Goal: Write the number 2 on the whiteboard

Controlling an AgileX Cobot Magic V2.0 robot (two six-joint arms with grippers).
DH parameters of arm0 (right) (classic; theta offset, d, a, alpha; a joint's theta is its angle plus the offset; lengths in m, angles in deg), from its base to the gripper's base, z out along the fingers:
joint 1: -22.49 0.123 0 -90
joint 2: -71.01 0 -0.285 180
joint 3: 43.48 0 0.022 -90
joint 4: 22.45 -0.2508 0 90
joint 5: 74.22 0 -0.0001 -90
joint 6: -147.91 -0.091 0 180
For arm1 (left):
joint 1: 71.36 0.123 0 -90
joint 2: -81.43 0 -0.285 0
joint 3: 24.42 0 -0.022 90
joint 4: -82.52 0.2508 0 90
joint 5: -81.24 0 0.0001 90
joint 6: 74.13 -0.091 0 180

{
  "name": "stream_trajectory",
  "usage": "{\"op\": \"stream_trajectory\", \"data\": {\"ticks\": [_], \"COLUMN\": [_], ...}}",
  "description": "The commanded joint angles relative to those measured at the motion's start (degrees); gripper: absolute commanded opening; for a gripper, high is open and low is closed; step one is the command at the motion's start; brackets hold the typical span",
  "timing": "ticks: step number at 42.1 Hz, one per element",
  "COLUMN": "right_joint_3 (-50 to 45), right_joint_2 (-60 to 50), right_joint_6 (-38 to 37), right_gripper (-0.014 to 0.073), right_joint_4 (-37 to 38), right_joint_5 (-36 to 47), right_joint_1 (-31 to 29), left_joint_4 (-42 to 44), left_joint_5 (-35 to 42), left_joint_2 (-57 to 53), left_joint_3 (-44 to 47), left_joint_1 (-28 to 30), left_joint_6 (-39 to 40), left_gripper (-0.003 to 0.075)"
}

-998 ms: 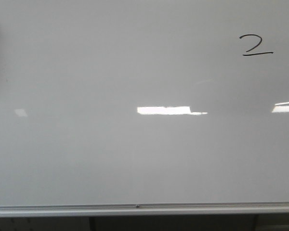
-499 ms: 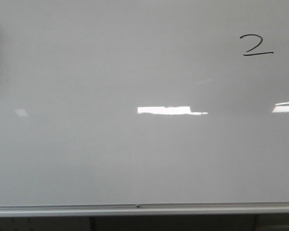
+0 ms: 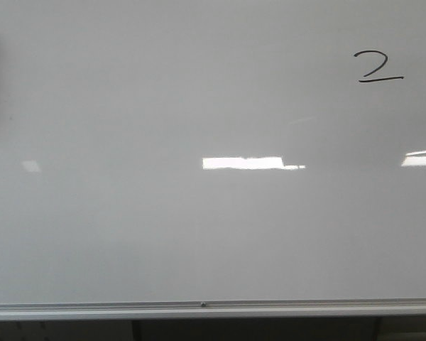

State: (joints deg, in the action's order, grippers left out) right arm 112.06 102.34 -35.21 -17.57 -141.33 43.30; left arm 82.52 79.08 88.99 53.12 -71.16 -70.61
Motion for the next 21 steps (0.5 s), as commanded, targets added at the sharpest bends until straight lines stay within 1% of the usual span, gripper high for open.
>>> {"op": "stream_trajectory", "data": {"ticks": [1,4,6,16,21], "right_joint_3": [-3.4,-9.5,-14.9,-34.5,-41.6], "right_joint_2": [-2.4,-5.8,-8.8,-18.6,-21.6], "right_joint_6": [0.3,0.3,0.3,0.3,0.3], "right_gripper": [-0.0069,-0.0069,-0.0069,-0.0069,-0.0069], "right_joint_4": [2.9,2.9,2.9,1.7,1.0], "right_joint_5": [12.3,22.1,30.5,51.0,58.1], "right_joint_1": [-2.6,-5.9,-8.1,-14.3,-16.7], "left_joint_4": [0.0,0.0,0.0,0.0,0.0], "left_joint_5": [5.1,5.1,5.1,5.1,5.1], "left_joint_2": [-1.7,-1.7,-1.7,-1.7,-1.7], "left_joint_3": [1.9,1.9,1.9,1.9,1.9], "left_joint_1": [-0.2,-0.2,-0.2,-0.2,-0.2], "left_joint_6": [0.5,0.5,0.5,0.5,0.5], "left_gripper": [-0.002,-0.002,-0.002,-0.002,-0.002]}}
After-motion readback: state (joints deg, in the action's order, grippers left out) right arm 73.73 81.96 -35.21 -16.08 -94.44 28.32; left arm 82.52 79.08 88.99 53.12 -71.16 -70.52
